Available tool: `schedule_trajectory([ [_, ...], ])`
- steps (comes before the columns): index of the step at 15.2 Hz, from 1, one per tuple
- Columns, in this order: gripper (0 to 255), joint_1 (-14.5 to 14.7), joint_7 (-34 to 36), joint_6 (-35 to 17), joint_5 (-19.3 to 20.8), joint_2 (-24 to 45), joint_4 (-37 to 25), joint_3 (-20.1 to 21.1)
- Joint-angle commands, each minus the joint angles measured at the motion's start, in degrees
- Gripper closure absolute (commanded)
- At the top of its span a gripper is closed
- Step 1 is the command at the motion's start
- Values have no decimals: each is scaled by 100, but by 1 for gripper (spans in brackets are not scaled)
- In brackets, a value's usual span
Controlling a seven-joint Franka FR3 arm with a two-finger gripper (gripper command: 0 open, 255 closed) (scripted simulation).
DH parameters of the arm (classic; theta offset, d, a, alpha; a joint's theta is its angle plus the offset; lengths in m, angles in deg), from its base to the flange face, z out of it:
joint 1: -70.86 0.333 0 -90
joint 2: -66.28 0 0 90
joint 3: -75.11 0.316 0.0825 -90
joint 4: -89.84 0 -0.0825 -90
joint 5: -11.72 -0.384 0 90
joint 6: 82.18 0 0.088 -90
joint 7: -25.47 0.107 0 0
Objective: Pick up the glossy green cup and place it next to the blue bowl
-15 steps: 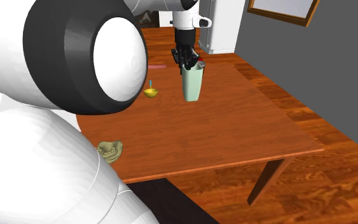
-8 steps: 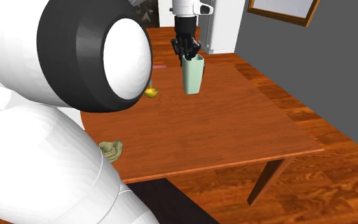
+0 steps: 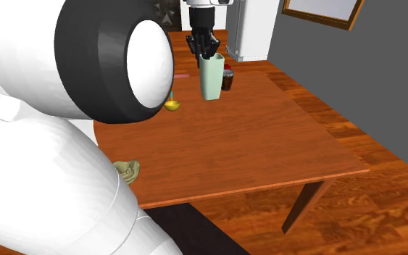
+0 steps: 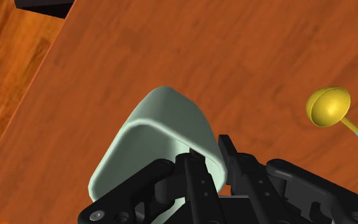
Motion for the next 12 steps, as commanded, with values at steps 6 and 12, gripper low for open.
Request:
schedule_trajectory([
  [6, 255, 407, 949, 68, -112, -78, -10, 533],
  [12, 255, 787, 1872, 113, -81, 138, -260, 1069],
])
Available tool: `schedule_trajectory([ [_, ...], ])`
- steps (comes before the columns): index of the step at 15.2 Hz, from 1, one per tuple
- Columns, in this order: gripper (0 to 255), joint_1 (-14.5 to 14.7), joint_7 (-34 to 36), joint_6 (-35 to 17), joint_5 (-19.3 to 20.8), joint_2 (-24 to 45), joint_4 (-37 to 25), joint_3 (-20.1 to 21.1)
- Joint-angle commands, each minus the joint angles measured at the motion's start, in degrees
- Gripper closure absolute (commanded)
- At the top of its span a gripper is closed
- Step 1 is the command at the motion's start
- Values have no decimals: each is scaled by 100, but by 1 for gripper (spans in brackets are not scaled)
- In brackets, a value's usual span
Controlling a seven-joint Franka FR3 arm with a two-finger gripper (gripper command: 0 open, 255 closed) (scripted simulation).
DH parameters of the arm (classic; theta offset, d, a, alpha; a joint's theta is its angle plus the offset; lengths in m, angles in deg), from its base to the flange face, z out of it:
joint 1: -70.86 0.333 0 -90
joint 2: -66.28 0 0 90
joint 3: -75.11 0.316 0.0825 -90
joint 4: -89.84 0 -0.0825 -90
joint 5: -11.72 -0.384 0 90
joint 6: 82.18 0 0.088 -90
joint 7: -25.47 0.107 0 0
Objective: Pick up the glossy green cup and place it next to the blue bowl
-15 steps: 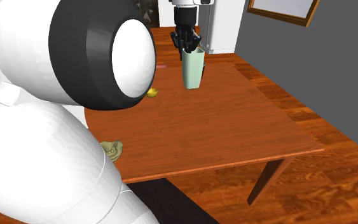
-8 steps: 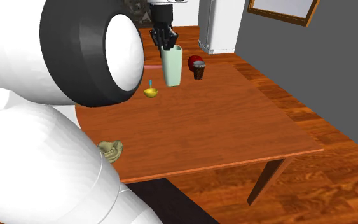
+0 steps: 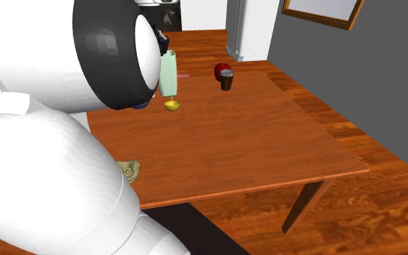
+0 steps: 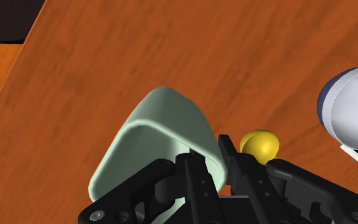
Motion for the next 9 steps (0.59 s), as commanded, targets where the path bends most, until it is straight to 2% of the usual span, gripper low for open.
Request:
schedule_trajectory([
  [1, 255, 121, 300, 42, 30, 96, -129, 164],
  [9, 255, 845, 1728, 210, 509, 962, -986, 925],
])
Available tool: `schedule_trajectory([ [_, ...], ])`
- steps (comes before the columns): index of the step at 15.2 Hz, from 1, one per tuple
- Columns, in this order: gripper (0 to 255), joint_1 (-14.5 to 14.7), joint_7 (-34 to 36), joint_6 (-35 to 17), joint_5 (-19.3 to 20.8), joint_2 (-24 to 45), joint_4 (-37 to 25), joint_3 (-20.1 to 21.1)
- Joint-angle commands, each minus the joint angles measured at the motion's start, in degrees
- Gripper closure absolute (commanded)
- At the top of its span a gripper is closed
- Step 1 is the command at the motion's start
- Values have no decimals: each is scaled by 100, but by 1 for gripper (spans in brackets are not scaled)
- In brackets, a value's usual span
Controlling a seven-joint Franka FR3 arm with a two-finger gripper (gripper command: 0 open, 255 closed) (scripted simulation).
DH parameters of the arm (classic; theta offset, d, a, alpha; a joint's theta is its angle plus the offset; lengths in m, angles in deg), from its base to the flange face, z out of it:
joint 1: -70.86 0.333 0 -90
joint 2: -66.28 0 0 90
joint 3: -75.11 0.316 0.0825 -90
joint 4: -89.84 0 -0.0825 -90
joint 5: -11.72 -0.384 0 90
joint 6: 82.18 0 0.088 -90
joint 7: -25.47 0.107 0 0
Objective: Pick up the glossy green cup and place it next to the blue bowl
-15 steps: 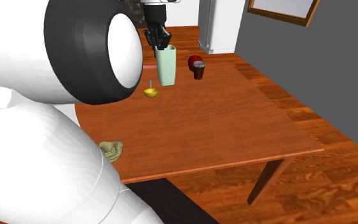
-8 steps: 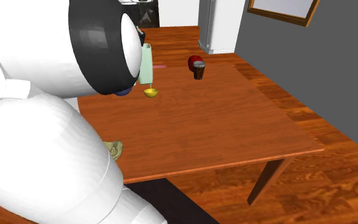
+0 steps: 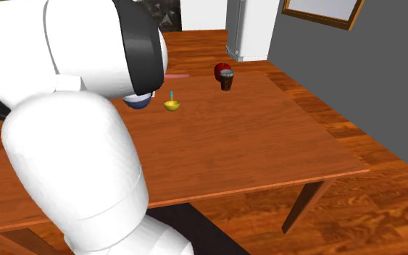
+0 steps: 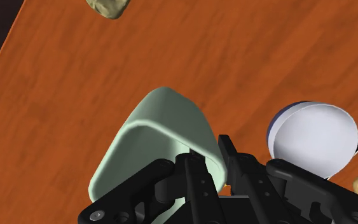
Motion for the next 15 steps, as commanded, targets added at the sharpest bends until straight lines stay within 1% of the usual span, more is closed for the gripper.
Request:
schedule_trajectory([
  [1, 255, 236, 387, 70, 181, 278, -279, 173],
  [5, 255, 891, 1143, 301, 691, 1004, -1035, 443],
  [8, 255, 1574, 1658, 580, 1154, 1648, -1806, 522],
  [10, 255, 2138, 1949, 842, 1503, 2137, -2483, 511],
  [11, 255, 2266, 1996, 903, 1572, 2239, -2639, 493],
  [15, 255, 1932, 1973, 394, 1347, 1948, -1853, 533],
])
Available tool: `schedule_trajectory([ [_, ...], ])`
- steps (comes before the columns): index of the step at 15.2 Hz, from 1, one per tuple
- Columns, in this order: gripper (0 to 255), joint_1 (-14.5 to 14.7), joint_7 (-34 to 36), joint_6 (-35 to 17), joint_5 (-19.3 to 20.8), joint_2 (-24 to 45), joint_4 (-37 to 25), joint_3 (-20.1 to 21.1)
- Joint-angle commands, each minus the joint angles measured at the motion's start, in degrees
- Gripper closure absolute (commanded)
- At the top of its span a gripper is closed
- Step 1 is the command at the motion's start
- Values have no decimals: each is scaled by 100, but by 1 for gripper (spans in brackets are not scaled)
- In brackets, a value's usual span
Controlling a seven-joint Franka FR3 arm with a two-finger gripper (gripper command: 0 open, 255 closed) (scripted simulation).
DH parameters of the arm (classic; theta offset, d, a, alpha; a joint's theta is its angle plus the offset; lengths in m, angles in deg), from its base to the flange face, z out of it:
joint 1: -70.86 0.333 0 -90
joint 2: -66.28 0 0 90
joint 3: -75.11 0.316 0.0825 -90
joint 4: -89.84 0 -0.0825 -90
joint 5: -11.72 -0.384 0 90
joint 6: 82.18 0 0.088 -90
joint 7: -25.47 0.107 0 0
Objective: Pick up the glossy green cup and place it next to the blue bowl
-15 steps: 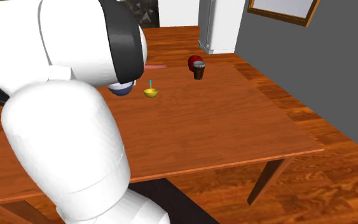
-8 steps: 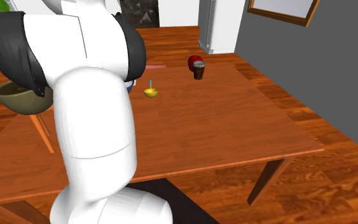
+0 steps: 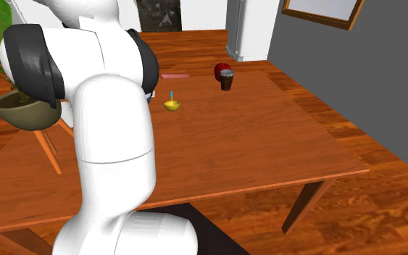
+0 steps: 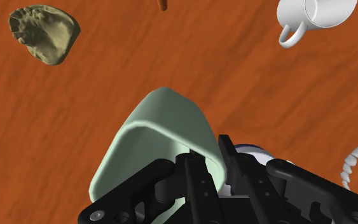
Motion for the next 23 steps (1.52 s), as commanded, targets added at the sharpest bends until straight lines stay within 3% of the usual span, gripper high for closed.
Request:
schedule_trajectory([
  [1, 255, -123, -10, -216, -77, -102, 307, 16],
  [11, 255, -565, -77, -1211, -360, -496, 1644, 48],
  [23, 255, -790, -95, -2208, -455, -654, 2776, 31],
])
